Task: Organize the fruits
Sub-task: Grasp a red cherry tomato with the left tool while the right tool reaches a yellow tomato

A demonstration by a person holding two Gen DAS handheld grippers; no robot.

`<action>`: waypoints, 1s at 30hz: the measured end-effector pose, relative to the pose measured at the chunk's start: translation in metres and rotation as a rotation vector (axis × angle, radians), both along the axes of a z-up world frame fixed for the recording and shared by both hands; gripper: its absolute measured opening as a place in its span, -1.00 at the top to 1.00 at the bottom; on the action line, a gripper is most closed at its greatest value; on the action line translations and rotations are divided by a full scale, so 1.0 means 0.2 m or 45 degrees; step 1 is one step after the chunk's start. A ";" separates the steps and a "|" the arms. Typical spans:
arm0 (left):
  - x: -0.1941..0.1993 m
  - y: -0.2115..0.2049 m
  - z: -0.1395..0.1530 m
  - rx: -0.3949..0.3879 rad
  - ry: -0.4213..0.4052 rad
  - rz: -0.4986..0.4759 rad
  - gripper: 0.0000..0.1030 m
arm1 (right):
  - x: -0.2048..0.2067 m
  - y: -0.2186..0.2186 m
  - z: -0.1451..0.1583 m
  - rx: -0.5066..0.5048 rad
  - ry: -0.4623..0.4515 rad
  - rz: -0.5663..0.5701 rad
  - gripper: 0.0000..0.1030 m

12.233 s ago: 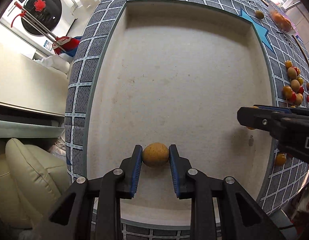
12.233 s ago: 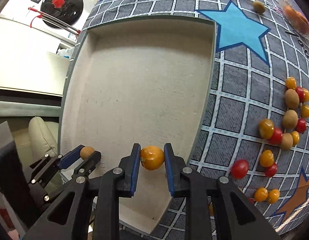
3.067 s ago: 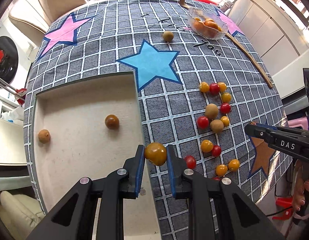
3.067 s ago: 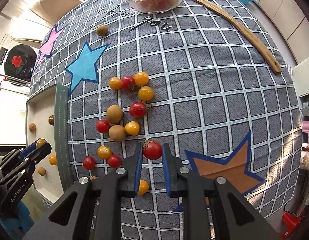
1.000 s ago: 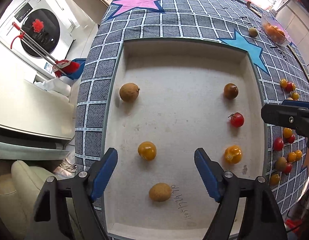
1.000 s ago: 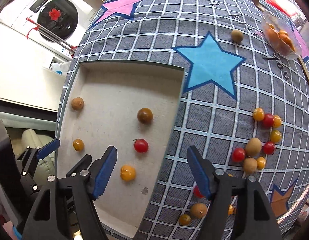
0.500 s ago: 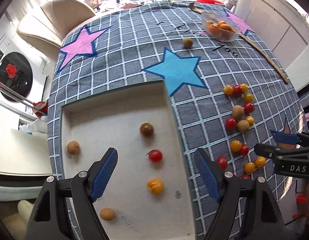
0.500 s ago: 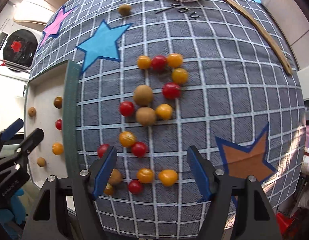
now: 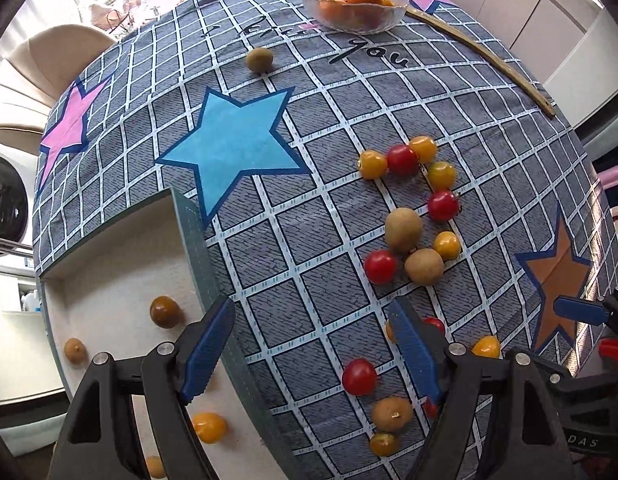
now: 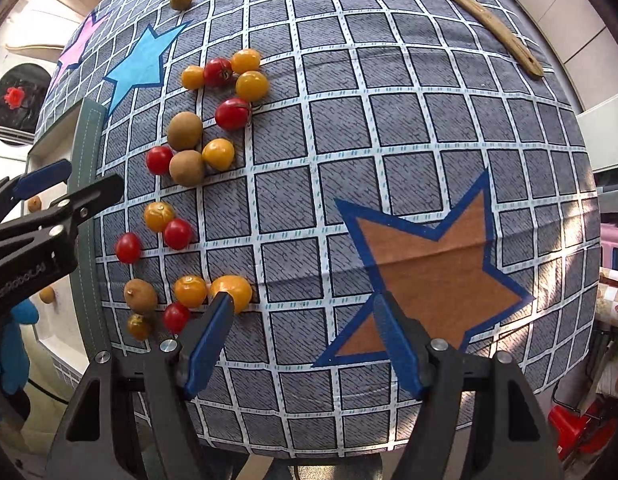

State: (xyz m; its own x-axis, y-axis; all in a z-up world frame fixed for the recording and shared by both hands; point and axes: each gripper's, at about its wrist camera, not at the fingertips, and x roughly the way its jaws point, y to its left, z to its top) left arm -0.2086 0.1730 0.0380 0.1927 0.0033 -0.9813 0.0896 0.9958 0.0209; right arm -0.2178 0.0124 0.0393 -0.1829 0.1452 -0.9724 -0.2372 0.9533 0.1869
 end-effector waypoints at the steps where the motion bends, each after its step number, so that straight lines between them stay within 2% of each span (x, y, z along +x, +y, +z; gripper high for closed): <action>1: 0.01 -0.01 -0.02 -0.002 0.008 0.001 -0.56 | -0.01 0.00 0.00 0.002 -0.001 0.018 -0.47; 11: 0.07 -0.04 -0.15 0.010 0.071 0.005 -0.56 | -0.14 0.03 -0.02 0.030 -0.010 0.160 -0.46; 13: 0.07 -0.05 -0.16 0.012 0.076 0.003 -0.56 | -0.15 0.00 -0.03 0.036 -0.018 0.177 -0.39; 14: 0.07 -0.05 -0.17 0.009 0.078 0.002 -0.56 | -0.16 0.09 -0.03 0.034 -0.019 0.180 -0.38; 17: 0.08 -0.07 -0.18 0.008 0.090 0.002 -0.56 | -0.15 0.14 -0.04 0.041 -0.034 0.191 -0.35; 24: 0.11 -0.07 -0.20 -0.005 0.105 0.024 -0.53 | -0.11 0.18 -0.03 0.052 -0.055 0.245 -0.06; 29: 0.13 -0.07 -0.21 -0.037 0.111 0.034 -0.28 | -0.11 0.28 -0.04 0.035 -0.065 0.282 0.15; 30: 0.14 -0.08 -0.21 -0.039 0.106 0.037 -0.17 | -0.13 0.33 -0.05 0.034 -0.065 0.285 0.31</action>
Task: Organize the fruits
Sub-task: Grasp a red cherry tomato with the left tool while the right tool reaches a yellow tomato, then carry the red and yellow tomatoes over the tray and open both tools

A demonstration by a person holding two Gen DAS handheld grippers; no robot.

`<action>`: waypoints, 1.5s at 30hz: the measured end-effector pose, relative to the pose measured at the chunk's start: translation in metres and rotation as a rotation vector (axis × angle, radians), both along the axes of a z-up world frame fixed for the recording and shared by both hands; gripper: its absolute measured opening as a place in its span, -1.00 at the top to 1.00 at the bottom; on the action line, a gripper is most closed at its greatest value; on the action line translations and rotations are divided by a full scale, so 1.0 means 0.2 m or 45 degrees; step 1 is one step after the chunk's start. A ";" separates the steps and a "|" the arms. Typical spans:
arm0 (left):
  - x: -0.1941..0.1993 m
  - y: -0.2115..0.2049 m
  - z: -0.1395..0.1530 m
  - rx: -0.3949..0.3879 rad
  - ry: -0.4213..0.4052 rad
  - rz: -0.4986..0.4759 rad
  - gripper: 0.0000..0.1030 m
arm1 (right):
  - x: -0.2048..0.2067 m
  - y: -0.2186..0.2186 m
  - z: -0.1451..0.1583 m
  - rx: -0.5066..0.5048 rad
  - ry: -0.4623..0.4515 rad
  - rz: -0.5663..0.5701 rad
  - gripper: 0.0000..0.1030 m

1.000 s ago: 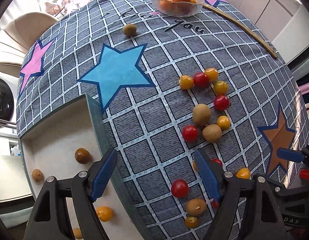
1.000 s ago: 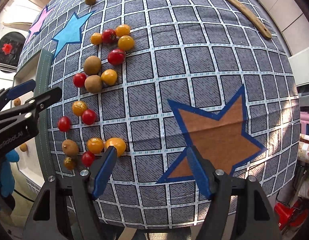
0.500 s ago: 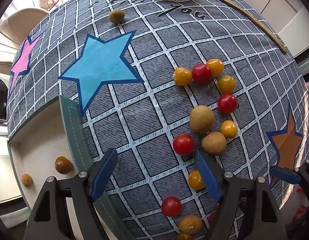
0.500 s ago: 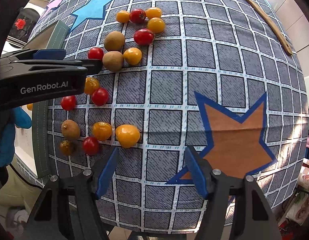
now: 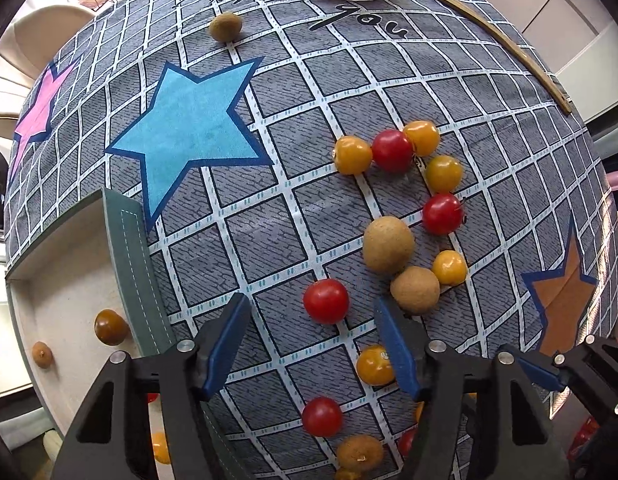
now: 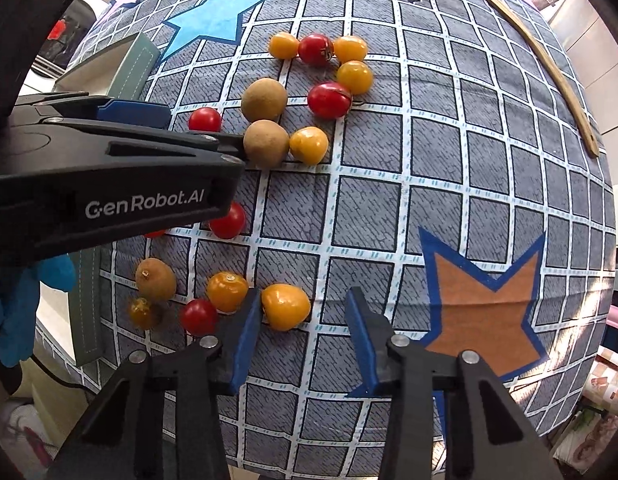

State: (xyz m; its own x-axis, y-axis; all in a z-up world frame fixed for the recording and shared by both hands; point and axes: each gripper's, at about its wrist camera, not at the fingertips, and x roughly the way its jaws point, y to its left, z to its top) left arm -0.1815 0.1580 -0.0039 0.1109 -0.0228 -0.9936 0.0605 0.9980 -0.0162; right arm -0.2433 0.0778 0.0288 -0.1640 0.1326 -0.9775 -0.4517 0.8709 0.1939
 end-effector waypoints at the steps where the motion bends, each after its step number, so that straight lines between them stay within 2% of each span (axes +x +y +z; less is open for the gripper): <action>1: -0.01 0.00 0.01 -0.002 -0.006 0.002 -0.04 | -0.01 0.01 0.00 0.002 0.002 0.001 0.47; 2: -0.02 0.00 0.02 -0.004 -0.012 0.002 0.02 | -0.01 0.03 0.00 0.005 0.007 0.000 0.51; 4: -0.02 0.00 0.04 -0.013 -0.023 -0.009 0.40 | -0.01 0.07 -0.01 0.007 0.008 -0.008 0.51; 6: -0.02 0.01 0.05 -0.038 -0.021 -0.015 0.57 | 0.00 0.04 -0.01 0.021 0.018 -0.030 0.52; 9: -0.03 0.03 0.09 -0.083 -0.025 0.012 0.57 | 0.02 -0.04 0.02 0.064 0.051 -0.092 0.52; 16: -0.06 0.07 0.21 -0.174 -0.073 0.034 0.57 | 0.08 -0.03 0.07 0.116 0.070 -0.196 0.52; 19: -0.09 0.07 0.25 -0.181 -0.091 0.020 0.57 | 0.12 -0.04 0.04 0.127 0.075 -0.229 0.51; 20: -0.09 0.07 0.25 -0.181 -0.094 0.017 0.57 | 0.18 -0.07 -0.02 0.129 0.076 -0.235 0.51; 24: -0.14 0.12 0.29 -0.190 -0.111 0.026 0.57 | 0.19 -0.12 -0.02 0.134 0.078 -0.259 0.51; 33: -0.27 0.22 0.37 -0.188 -0.162 0.084 0.57 | 0.15 -0.22 0.09 0.136 0.065 -0.242 0.51; 45: -0.54 0.56 0.41 -0.145 -0.196 0.316 0.57 | 0.14 0.11 0.19 0.196 0.034 -0.067 0.51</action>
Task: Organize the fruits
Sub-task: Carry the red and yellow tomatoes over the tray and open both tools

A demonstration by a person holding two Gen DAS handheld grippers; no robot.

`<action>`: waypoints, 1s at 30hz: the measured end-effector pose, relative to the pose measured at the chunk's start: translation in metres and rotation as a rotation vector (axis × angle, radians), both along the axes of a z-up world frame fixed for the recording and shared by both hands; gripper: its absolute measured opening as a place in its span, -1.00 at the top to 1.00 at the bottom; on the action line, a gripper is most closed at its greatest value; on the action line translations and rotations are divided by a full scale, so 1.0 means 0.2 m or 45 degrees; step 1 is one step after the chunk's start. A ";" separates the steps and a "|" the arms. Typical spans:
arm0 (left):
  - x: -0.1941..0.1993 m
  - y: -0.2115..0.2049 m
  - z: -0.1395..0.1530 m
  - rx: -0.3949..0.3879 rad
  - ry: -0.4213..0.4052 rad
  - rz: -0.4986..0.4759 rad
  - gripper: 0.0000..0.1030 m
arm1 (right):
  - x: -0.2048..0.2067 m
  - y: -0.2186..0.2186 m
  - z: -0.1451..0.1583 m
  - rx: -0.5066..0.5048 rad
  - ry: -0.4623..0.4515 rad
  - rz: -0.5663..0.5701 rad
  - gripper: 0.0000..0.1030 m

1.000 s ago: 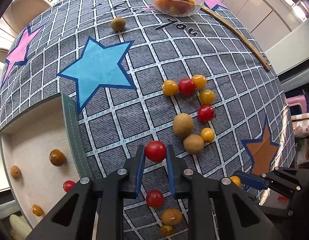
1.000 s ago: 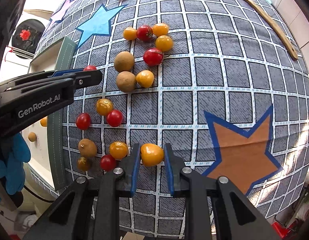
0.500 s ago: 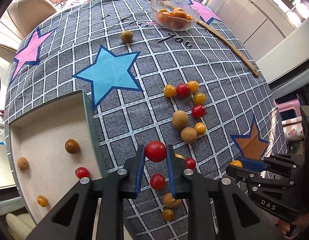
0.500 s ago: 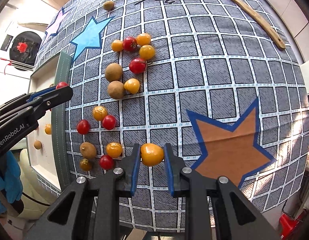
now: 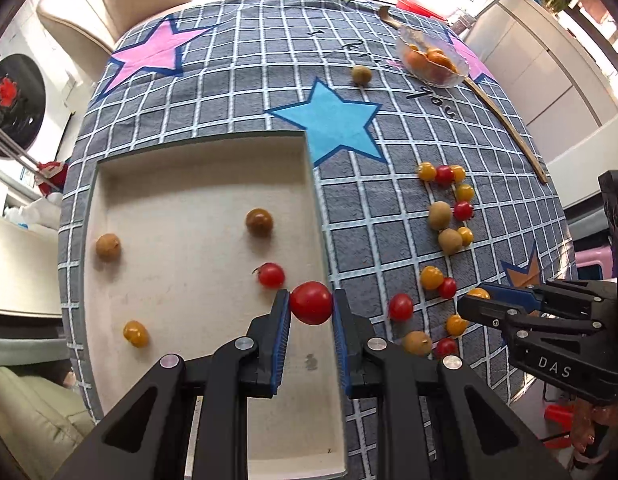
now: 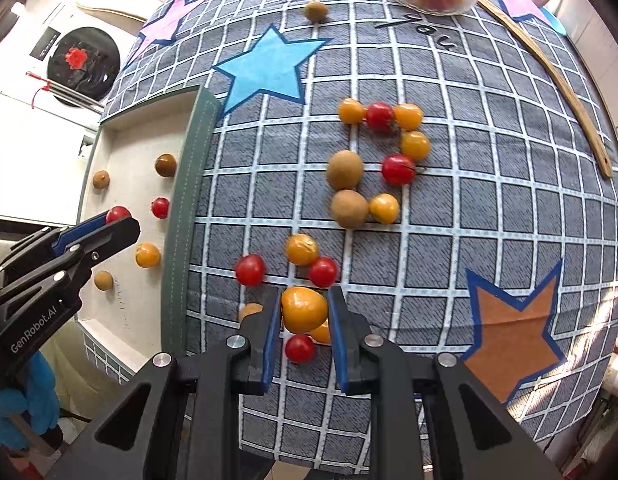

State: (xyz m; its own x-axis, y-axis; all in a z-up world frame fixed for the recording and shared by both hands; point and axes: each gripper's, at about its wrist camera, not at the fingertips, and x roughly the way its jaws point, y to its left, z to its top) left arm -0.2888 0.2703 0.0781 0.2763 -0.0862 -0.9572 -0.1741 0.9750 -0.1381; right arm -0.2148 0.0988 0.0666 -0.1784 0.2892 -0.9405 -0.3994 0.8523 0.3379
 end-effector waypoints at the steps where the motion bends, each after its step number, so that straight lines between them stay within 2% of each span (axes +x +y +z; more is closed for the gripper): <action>1: -0.03 0.03 0.00 0.006 0.002 0.021 0.57 | 0.00 0.04 0.01 0.007 0.000 0.013 0.51; 15: -0.45 0.45 -0.07 0.054 0.065 0.299 0.57 | -0.18 0.52 0.06 0.071 -0.012 0.276 0.51; 21: -0.56 0.53 -0.16 0.062 0.123 0.349 0.57 | -0.31 0.66 0.04 0.067 0.011 0.368 0.51; 30: -0.59 0.53 -0.30 0.047 0.187 0.366 0.57 | -0.40 0.75 -0.07 -0.008 0.036 0.439 0.51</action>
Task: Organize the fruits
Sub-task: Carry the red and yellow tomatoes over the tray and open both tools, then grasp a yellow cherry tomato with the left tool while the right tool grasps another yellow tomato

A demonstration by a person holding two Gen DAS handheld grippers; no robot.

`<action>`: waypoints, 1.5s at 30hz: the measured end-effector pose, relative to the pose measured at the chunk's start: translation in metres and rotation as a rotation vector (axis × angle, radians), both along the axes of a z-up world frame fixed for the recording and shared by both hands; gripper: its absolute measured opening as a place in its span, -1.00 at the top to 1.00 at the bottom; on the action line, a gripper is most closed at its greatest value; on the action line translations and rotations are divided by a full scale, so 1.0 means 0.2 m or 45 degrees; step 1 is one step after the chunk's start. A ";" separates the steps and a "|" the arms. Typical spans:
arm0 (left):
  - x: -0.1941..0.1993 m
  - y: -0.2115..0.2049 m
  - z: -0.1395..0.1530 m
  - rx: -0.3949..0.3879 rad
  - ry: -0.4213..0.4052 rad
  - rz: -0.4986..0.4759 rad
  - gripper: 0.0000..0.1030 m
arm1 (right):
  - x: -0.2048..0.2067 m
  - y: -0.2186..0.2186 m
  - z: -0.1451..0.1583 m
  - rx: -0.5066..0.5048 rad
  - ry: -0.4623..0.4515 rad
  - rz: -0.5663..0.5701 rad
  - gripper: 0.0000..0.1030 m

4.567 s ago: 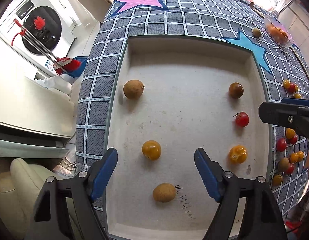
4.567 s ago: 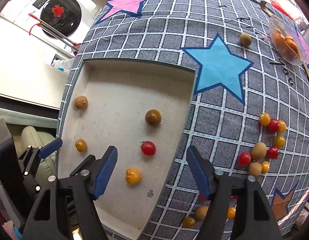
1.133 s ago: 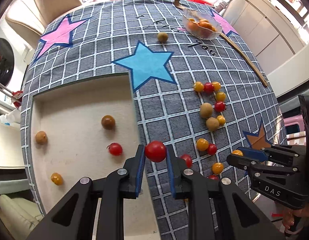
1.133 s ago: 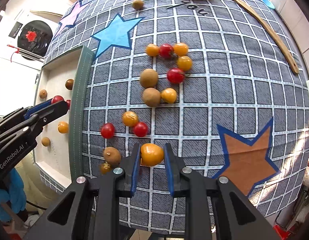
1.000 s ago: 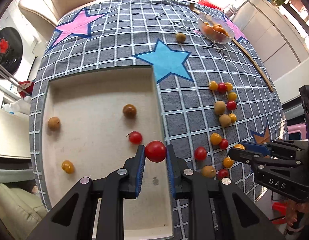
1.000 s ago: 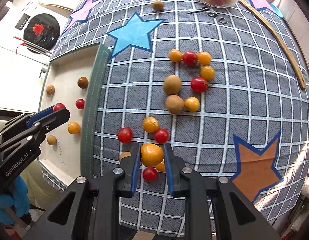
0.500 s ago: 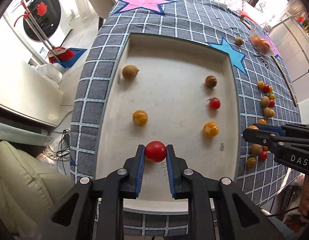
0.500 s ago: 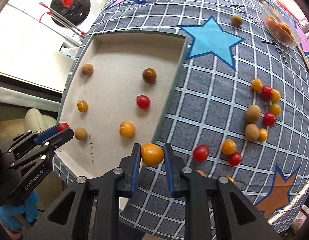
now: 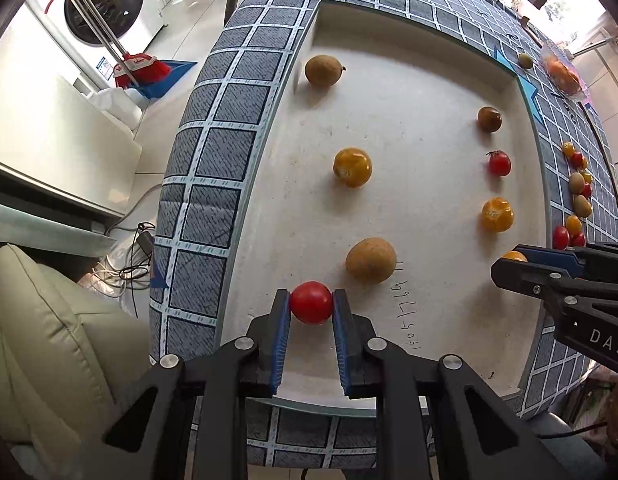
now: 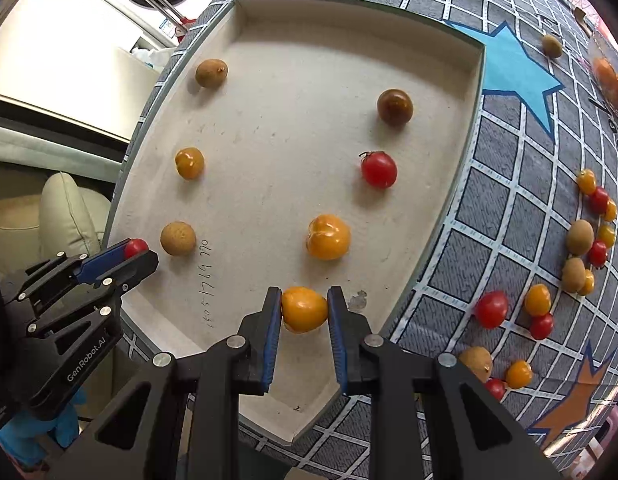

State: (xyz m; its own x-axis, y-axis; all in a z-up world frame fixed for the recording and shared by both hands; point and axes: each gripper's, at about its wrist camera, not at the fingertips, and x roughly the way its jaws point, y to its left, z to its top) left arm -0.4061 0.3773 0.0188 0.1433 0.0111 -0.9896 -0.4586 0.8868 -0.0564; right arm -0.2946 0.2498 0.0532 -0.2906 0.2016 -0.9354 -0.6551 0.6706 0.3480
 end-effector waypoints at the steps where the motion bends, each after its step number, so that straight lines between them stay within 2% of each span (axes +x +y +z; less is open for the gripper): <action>1: 0.00 0.00 -0.01 -0.002 0.004 0.000 0.57 | 0.00 0.01 -0.02 -0.010 -0.001 0.005 0.51; 6: 0.01 -0.03 -0.03 0.004 0.008 -0.010 0.56 | -0.02 0.06 -0.09 -0.045 -0.005 0.008 0.51; 14: 0.04 -0.06 -0.02 0.024 0.022 -0.033 0.51 | -0.02 0.11 -0.09 -0.046 -0.007 0.027 0.47; 15: 0.04 -0.06 -0.02 0.031 0.028 -0.030 0.20 | -0.02 0.10 -0.09 -0.041 0.001 0.026 0.41; 16: 0.04 -0.06 -0.02 0.040 0.027 -0.024 -0.26 | -0.02 0.10 -0.09 -0.039 0.003 0.029 0.33; 18: 0.03 -0.06 0.01 0.050 -0.005 -0.028 -0.27 | 0.00 0.09 -0.07 -0.021 0.004 0.030 0.29; 20: 0.03 -0.07 0.01 0.067 0.013 -0.050 -0.27 | 0.01 0.08 -0.04 0.000 0.003 0.020 0.14; 24: 0.03 -0.06 0.02 0.072 0.028 -0.059 -0.27 | 0.06 0.06 0.03 0.043 -0.009 -0.017 -0.36; 27: 0.04 -0.06 0.06 0.085 0.024 -0.067 -0.27 | 0.09 0.04 0.09 0.088 -0.003 -0.064 -0.54; 35: 0.18 -0.16 0.17 0.116 -0.022 -0.165 -0.27 | 0.23 -0.20 0.16 0.067 -0.048 -0.221 -0.56; 45: 0.52 -0.46 0.34 0.109 -0.130 -0.371 -0.27 | 0.46 -0.71 0.06 -0.071 -0.054 -0.527 -0.56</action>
